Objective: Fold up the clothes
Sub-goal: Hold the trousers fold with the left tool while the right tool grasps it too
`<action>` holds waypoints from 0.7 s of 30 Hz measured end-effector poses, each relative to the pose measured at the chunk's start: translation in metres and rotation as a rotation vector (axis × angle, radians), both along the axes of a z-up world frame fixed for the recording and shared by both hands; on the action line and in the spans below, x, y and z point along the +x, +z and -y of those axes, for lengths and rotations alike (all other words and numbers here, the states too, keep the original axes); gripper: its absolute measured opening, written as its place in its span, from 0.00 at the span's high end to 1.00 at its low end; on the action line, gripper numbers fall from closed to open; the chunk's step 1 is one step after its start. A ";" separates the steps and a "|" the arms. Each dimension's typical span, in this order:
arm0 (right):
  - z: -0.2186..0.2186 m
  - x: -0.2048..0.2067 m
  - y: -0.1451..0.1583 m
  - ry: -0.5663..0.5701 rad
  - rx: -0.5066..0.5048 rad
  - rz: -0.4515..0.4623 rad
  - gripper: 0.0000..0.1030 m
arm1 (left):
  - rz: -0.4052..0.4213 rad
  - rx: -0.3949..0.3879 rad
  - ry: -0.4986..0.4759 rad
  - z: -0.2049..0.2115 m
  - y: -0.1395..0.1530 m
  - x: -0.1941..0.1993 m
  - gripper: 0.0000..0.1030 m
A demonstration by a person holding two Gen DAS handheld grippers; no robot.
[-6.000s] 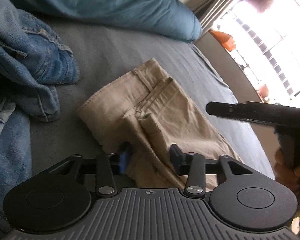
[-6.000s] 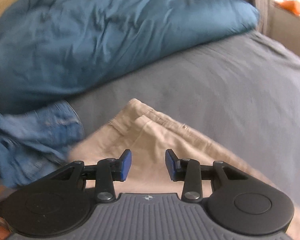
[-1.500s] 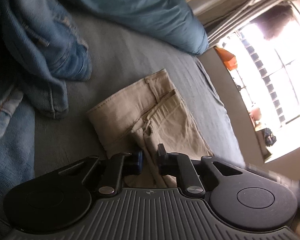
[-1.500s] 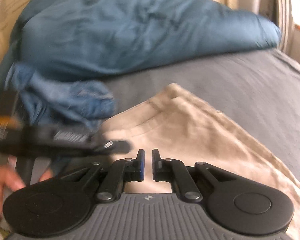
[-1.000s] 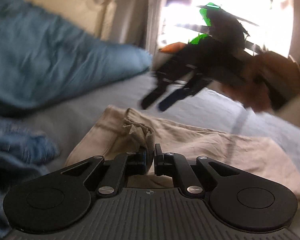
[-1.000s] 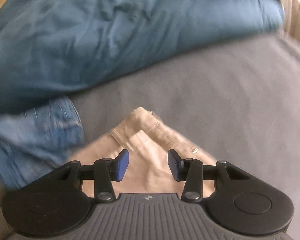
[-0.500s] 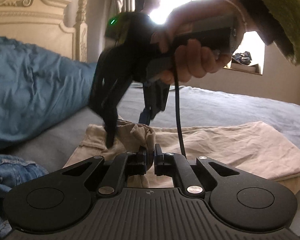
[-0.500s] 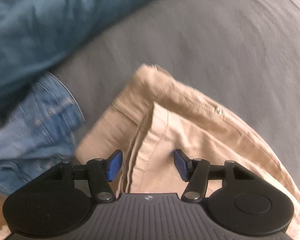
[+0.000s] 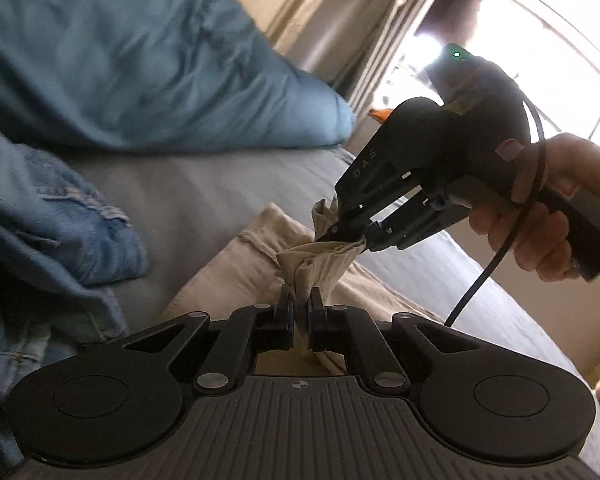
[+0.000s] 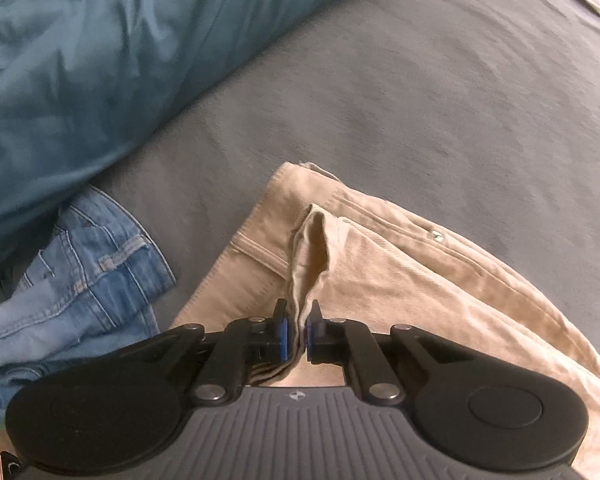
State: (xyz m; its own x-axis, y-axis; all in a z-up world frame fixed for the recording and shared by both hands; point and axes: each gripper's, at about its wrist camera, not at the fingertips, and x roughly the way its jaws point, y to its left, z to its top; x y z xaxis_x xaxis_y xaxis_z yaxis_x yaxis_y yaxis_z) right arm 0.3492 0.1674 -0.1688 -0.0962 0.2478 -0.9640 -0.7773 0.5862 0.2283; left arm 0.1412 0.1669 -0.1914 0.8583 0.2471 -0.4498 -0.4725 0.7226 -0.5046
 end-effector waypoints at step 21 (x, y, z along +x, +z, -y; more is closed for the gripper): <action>-0.017 0.007 -0.007 -0.048 0.141 -0.022 0.57 | -0.109 -0.091 0.091 -0.013 -0.019 -0.011 0.96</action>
